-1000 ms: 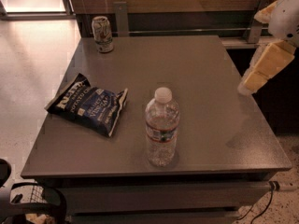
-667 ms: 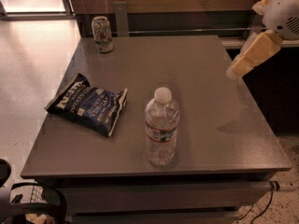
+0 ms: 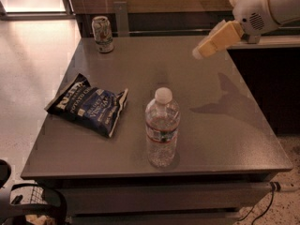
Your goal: Pick 7up can
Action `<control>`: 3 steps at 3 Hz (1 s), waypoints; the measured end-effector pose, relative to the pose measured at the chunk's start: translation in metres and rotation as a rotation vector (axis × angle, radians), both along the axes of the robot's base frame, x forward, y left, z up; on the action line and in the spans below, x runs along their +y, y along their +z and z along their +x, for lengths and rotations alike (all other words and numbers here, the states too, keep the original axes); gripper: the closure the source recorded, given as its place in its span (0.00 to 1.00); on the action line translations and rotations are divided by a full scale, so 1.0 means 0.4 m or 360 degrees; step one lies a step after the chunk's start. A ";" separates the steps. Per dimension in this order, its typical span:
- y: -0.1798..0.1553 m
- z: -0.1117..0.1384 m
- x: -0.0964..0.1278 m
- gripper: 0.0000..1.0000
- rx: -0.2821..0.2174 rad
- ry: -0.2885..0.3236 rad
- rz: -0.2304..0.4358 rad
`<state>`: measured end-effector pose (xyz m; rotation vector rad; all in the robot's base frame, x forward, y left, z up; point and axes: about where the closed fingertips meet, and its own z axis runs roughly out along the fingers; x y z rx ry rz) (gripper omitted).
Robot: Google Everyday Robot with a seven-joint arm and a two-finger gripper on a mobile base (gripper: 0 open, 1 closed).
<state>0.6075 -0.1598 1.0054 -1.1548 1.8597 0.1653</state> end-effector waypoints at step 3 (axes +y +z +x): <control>-0.037 0.179 0.121 0.00 0.0037 0.0052 0.0107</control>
Offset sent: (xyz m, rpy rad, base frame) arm 0.0229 0.0306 -0.0031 0.0555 -0.0075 0.0307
